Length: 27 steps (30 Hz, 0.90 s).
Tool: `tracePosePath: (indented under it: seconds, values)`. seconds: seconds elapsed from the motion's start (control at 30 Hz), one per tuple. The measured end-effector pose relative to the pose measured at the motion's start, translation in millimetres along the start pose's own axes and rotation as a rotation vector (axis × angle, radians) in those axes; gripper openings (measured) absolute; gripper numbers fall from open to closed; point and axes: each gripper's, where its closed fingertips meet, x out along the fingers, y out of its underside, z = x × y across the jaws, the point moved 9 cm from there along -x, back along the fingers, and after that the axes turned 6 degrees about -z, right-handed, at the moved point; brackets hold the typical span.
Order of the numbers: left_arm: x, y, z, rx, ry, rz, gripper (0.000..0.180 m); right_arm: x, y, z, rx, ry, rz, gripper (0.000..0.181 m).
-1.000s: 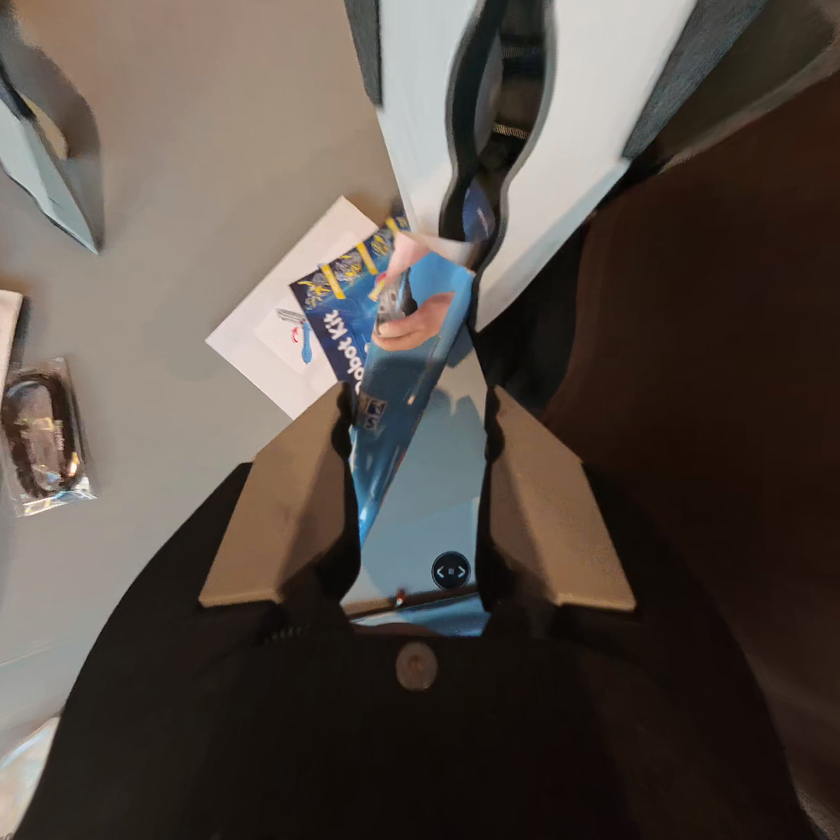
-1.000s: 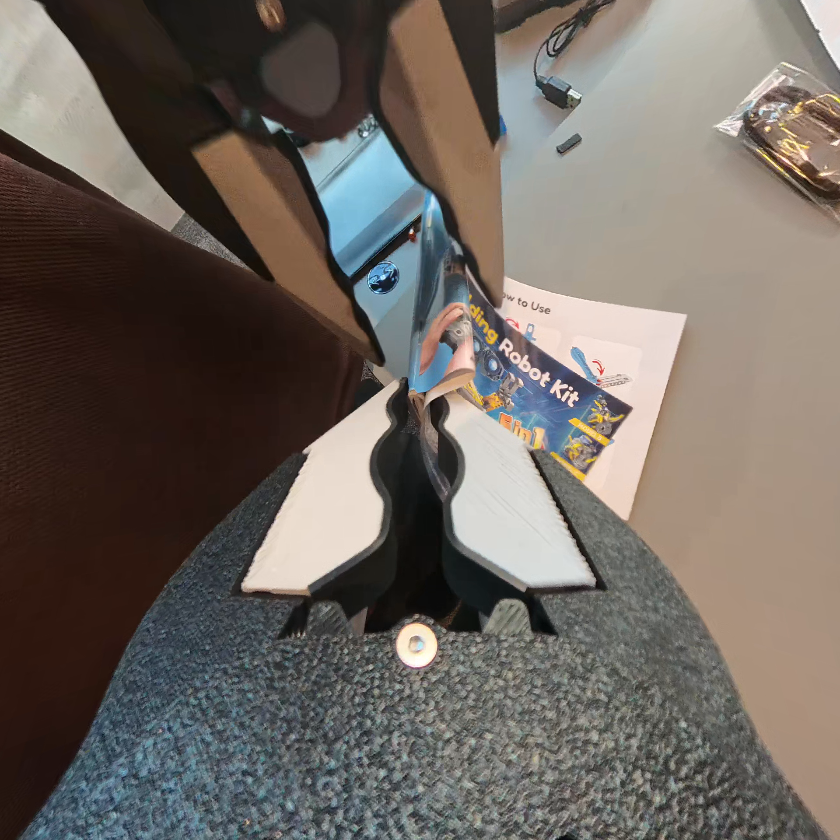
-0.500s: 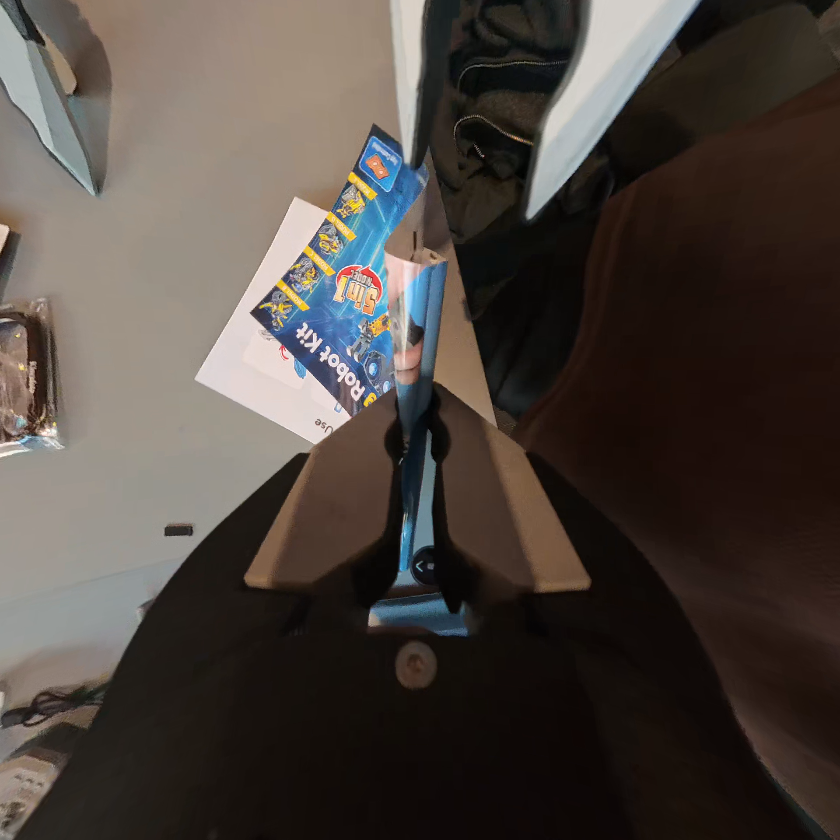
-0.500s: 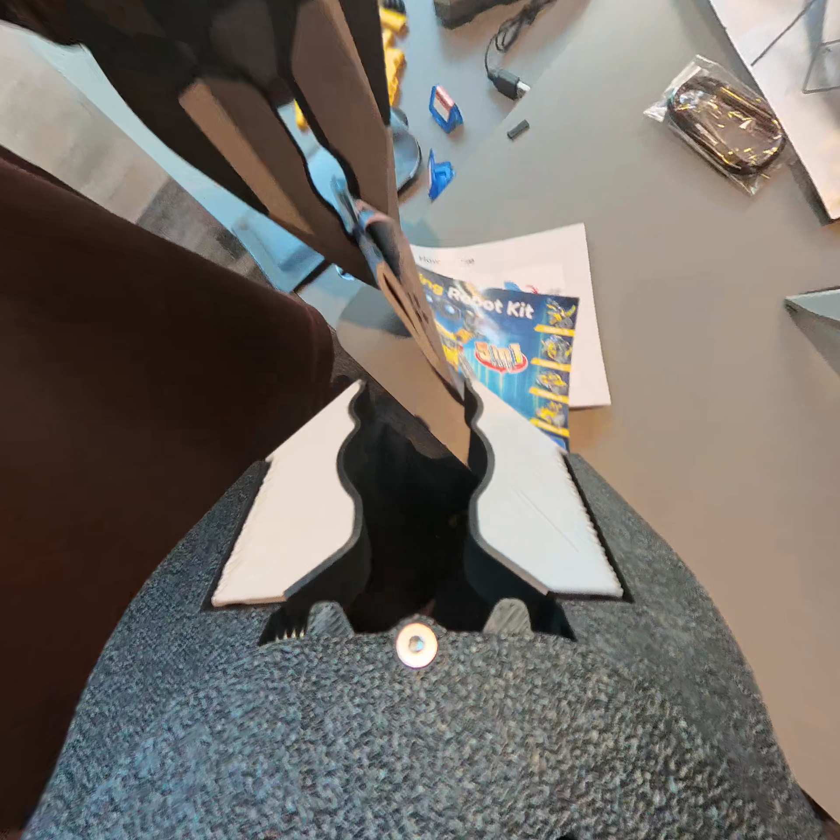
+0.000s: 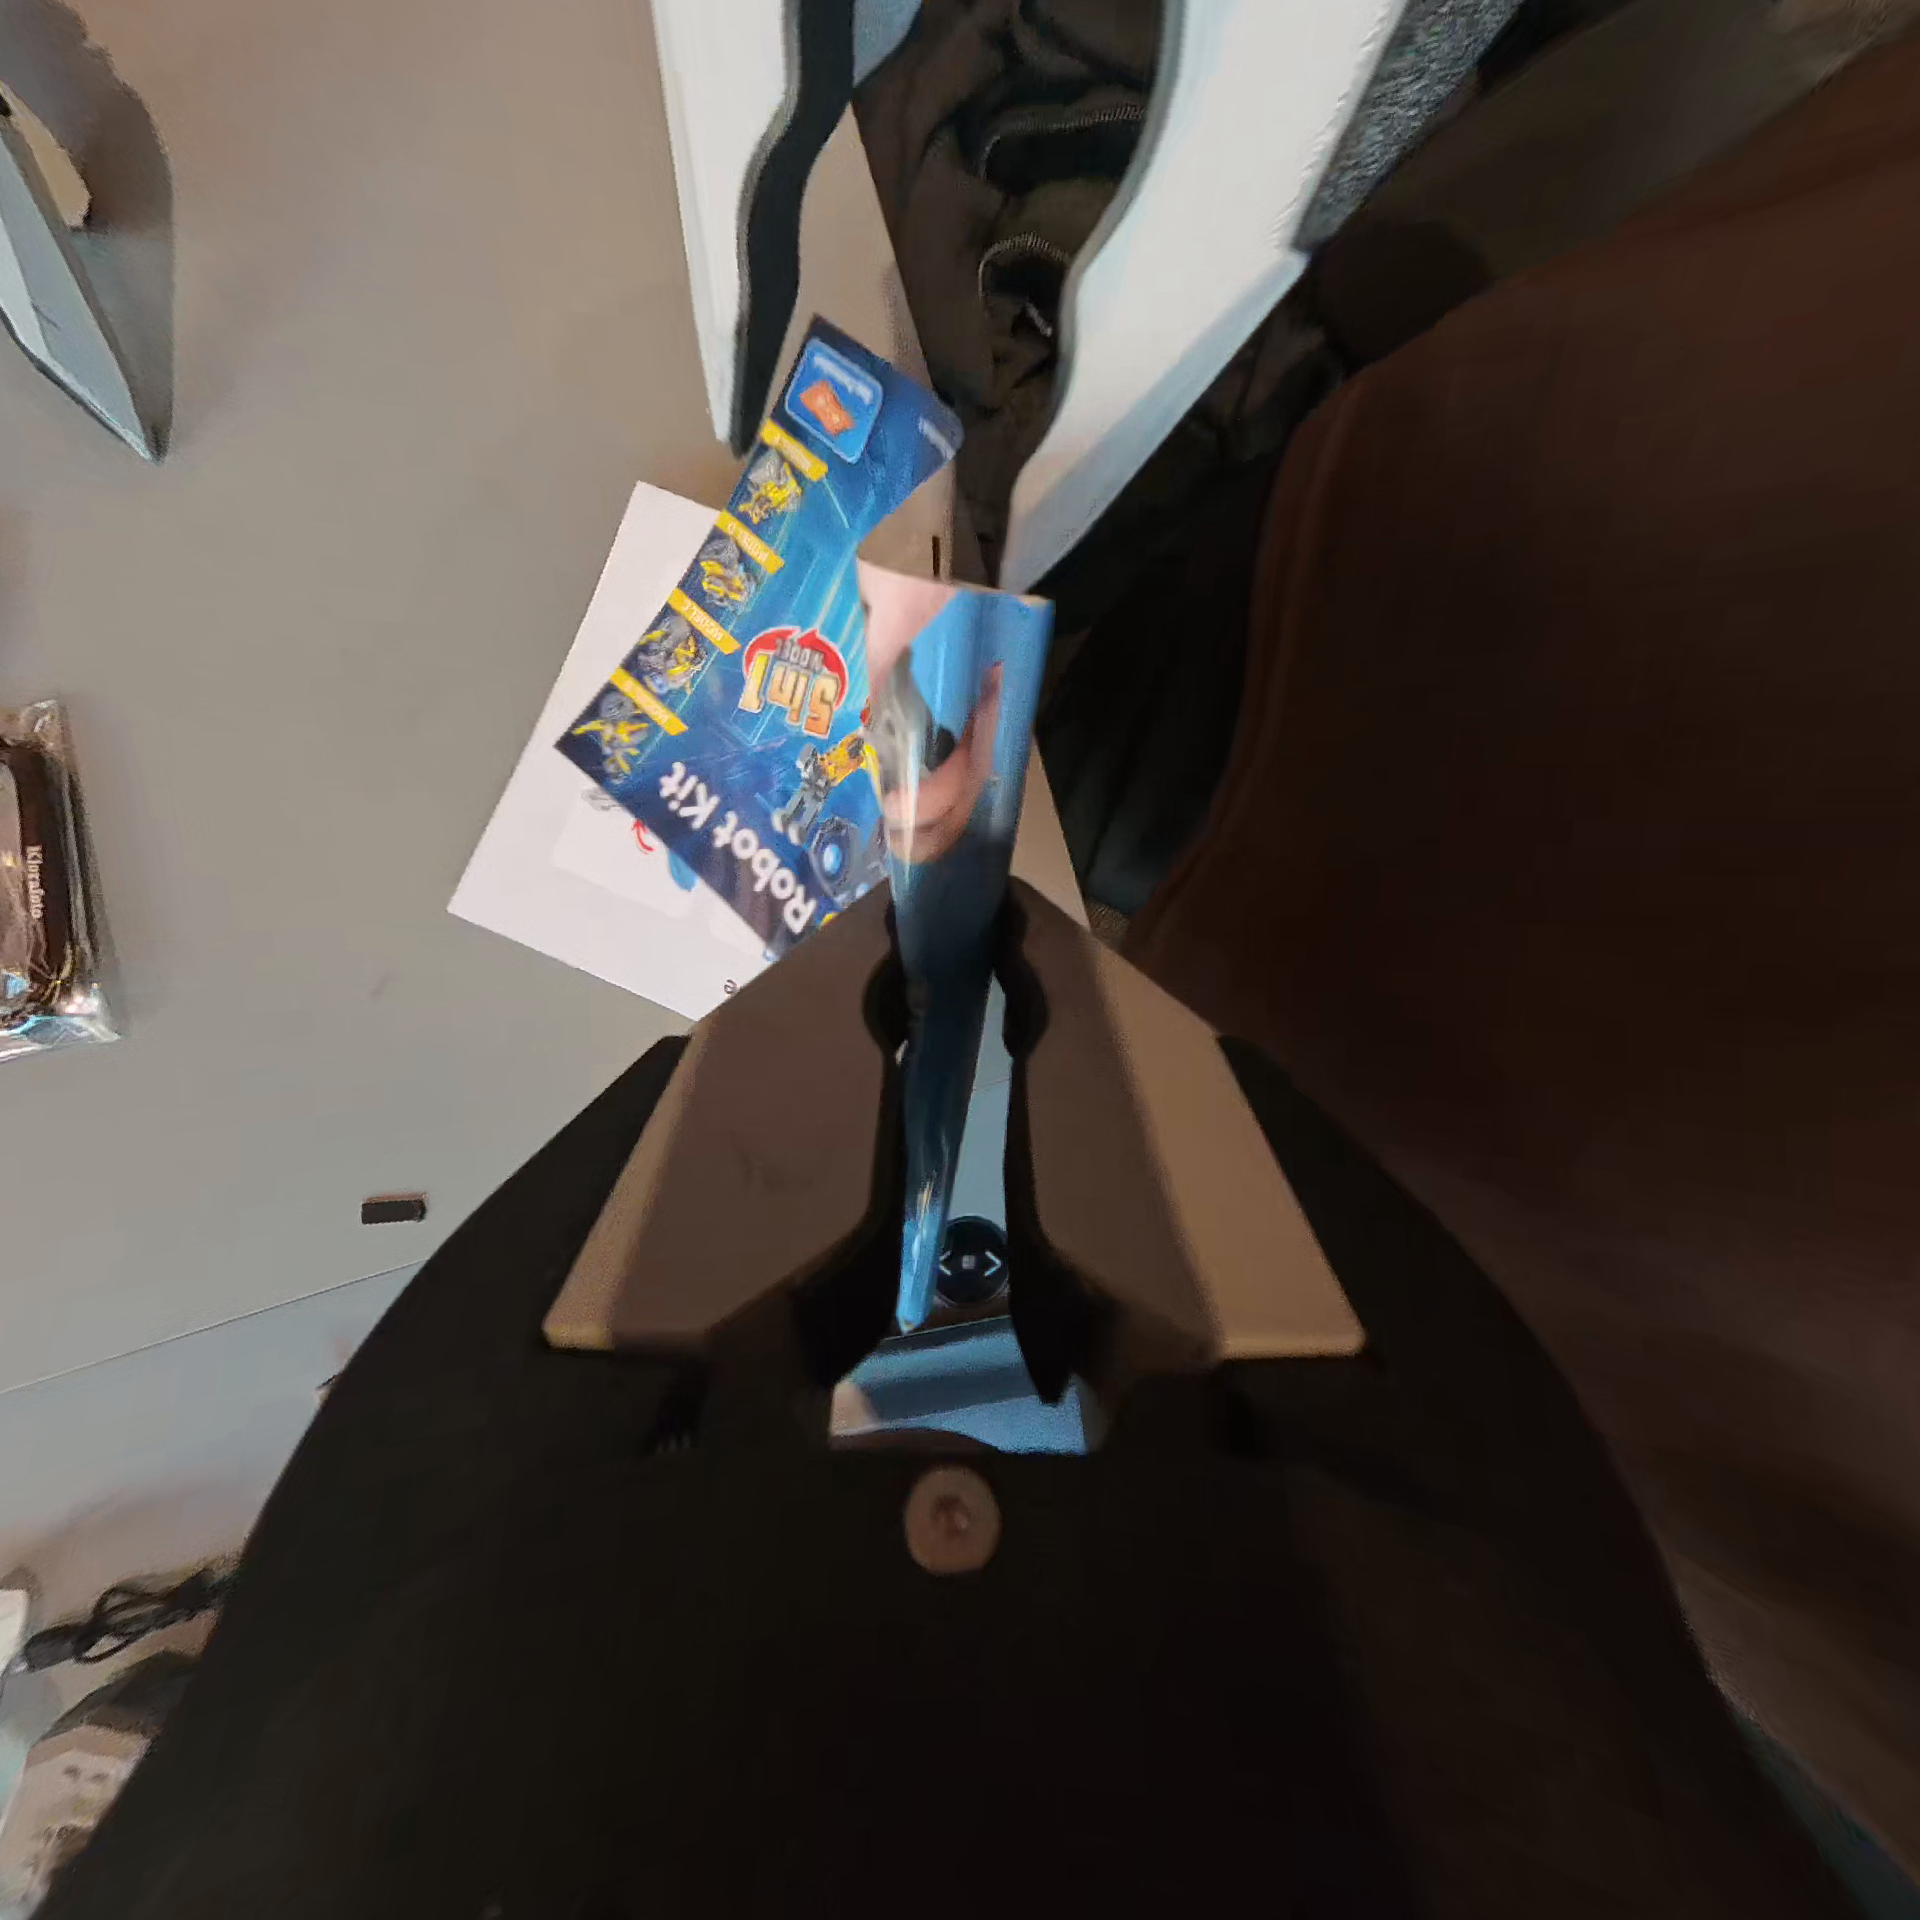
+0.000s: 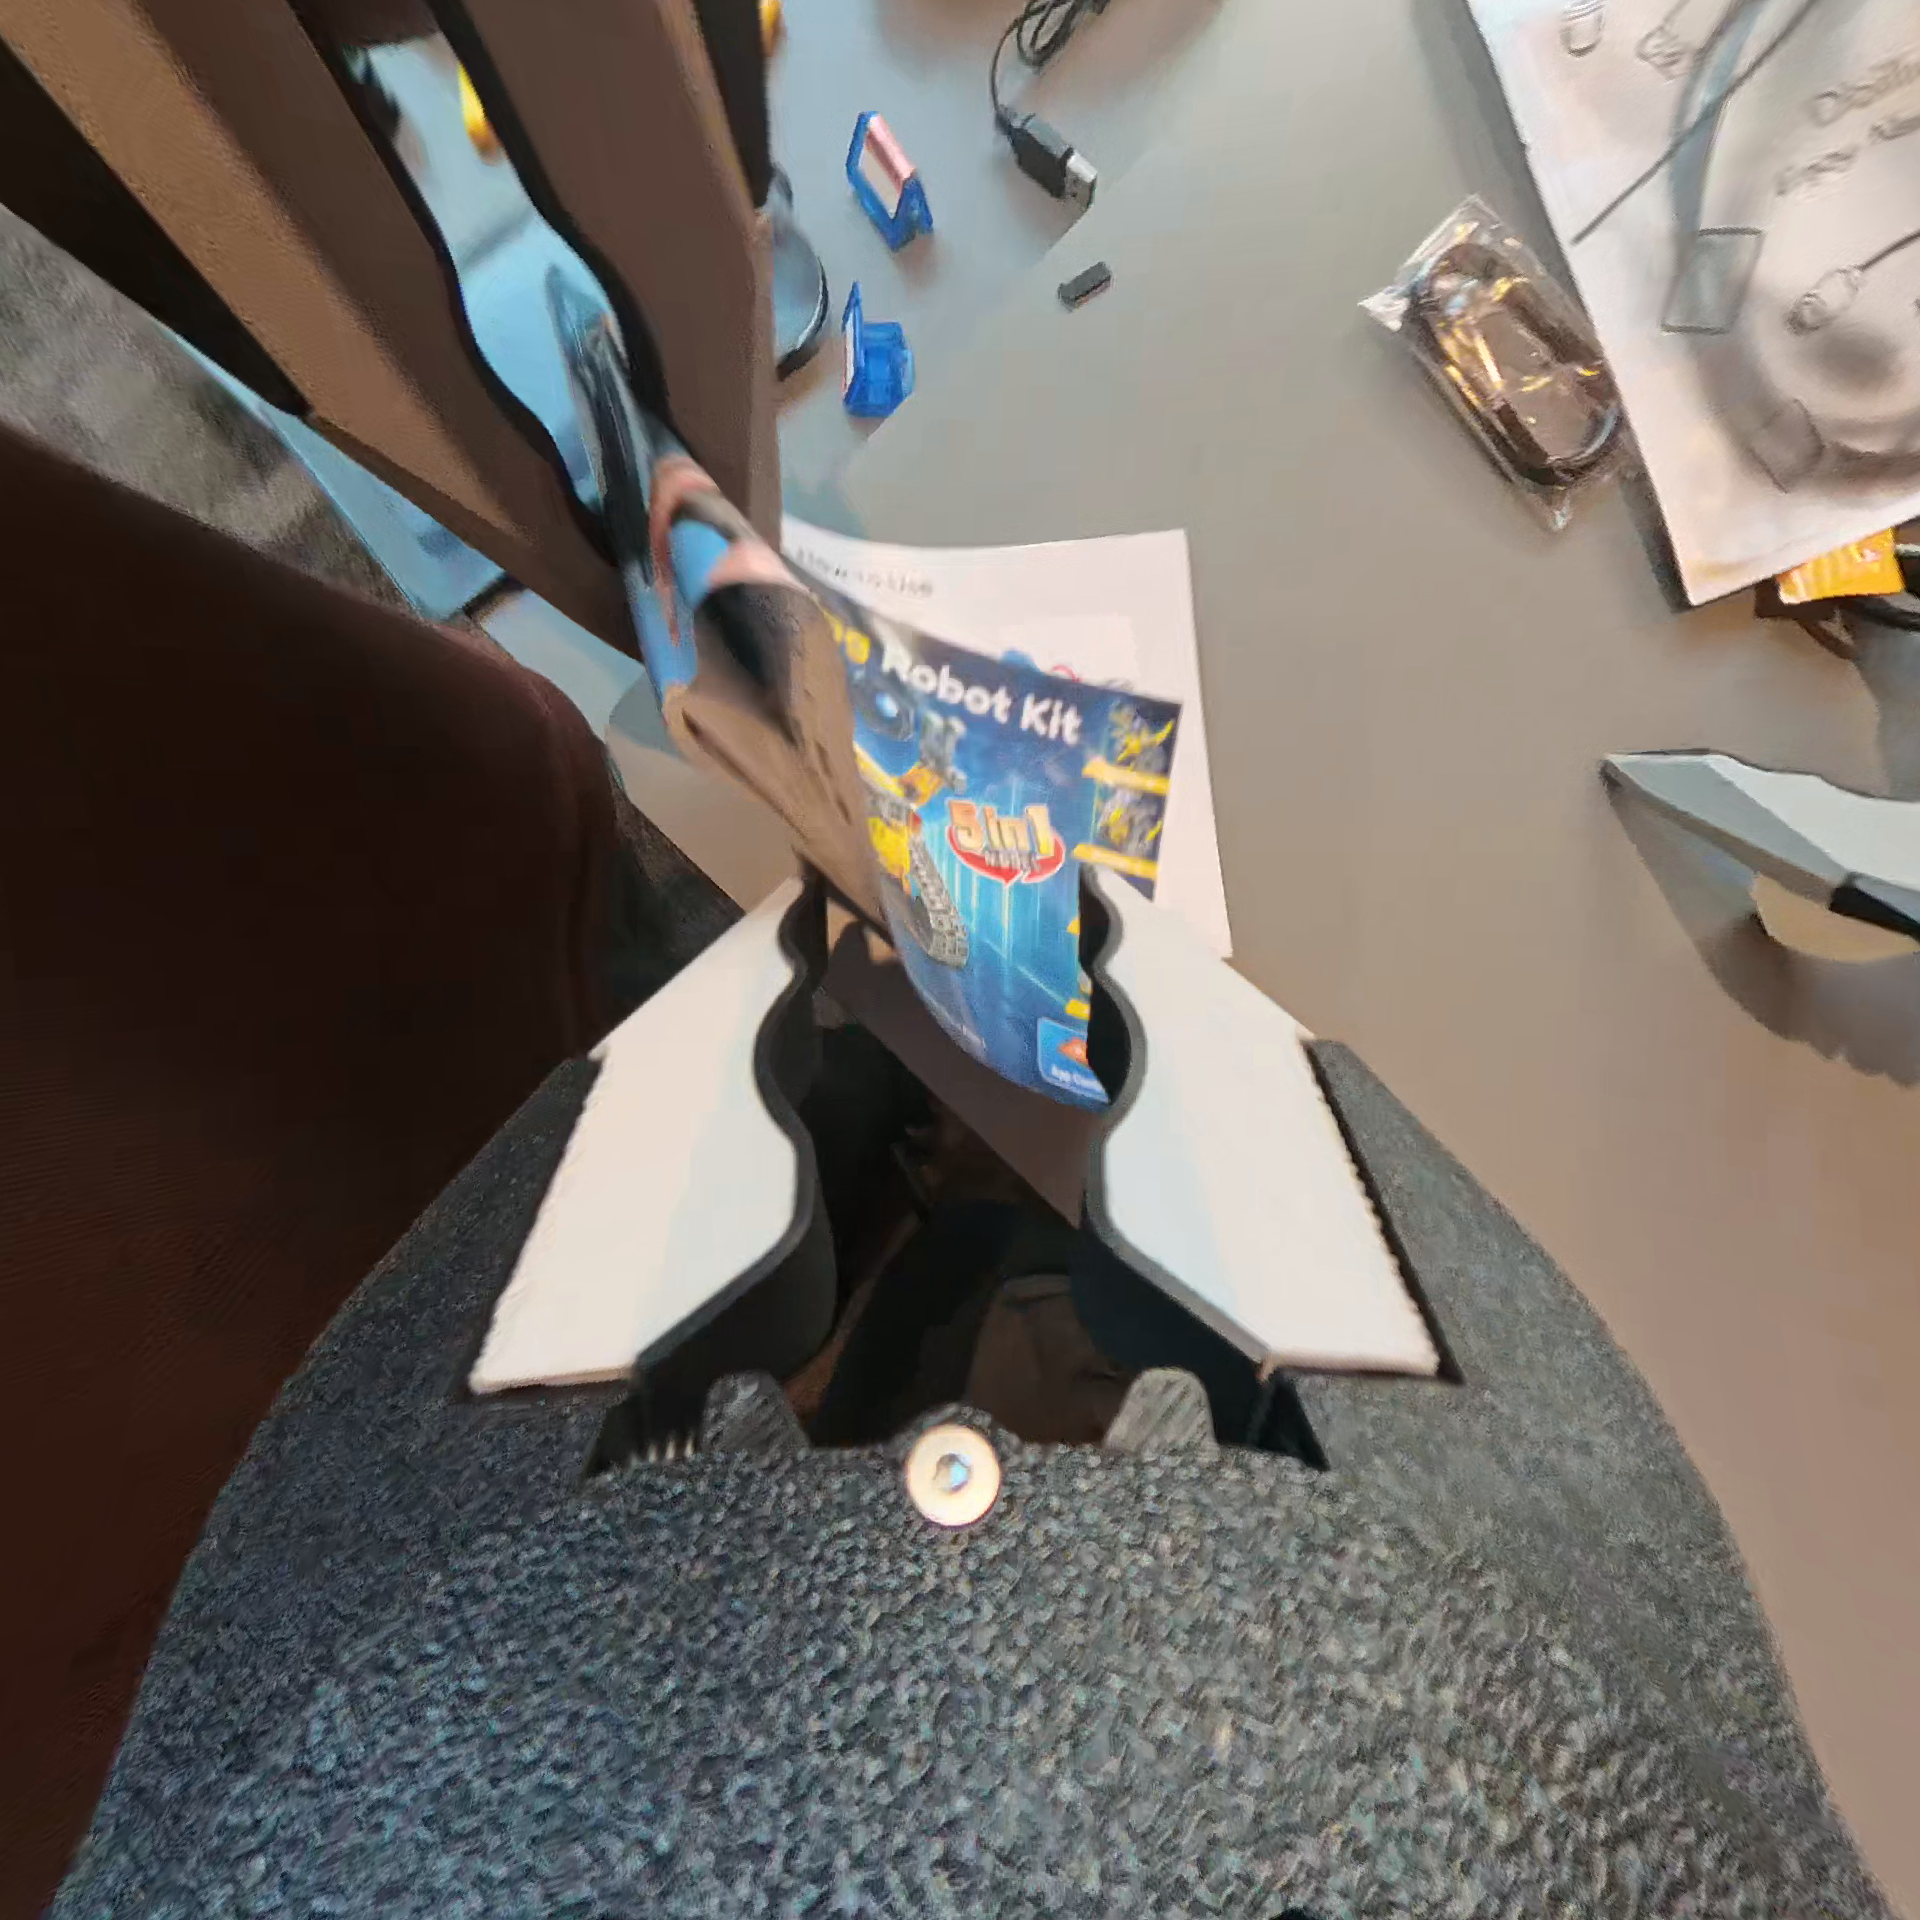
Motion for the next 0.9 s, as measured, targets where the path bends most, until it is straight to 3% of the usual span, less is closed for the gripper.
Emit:
tracePosePath:
  seconds: [0.07, 0.13, 0.23, 0.53, 0.8, 0.83, 0.87, 0.9]
  values:
    - [7, 6, -2, -0.012, -0.049, 0.039, 0.027, 8, 6, 0, -0.018, 0.013, 0.052, 0.053]
    - [8, 15, -4, -0.084, -0.071, 0.052, 0.063, 9, 17, -2, 0.019, 0.046, 0.081, 0.055]
    - [0, 35, -7, -0.213, -0.083, 0.010, 0.070, 6, 40, -6, 0.155, 0.029, 0.122, 0.055]
    - [-6, 106, 3, -0.634, -0.076, 0.044, 0.062, 21, 56, 12, 0.423, -0.136, 0.113, 0.051]
    - [13, 112, 7, -0.788, 0.045, -0.038, 0.041, 57, 42, 26, 0.351, -0.139, 0.150, 0.050]
    - [15, 113, 9, -0.809, 0.044, -0.040, 0.035, 62, 41, 23, 0.309, -0.092, 0.173, 0.047]
    - [16, 114, 10, -0.829, 0.038, -0.033, 0.030, 65, 41, 19, 0.259, -0.035, 0.181, 0.031]
    - [16, 115, 12, -0.840, 0.041, -0.028, 0.028, 68, 39, 15, 0.231, -0.022, 0.171, 0.030]
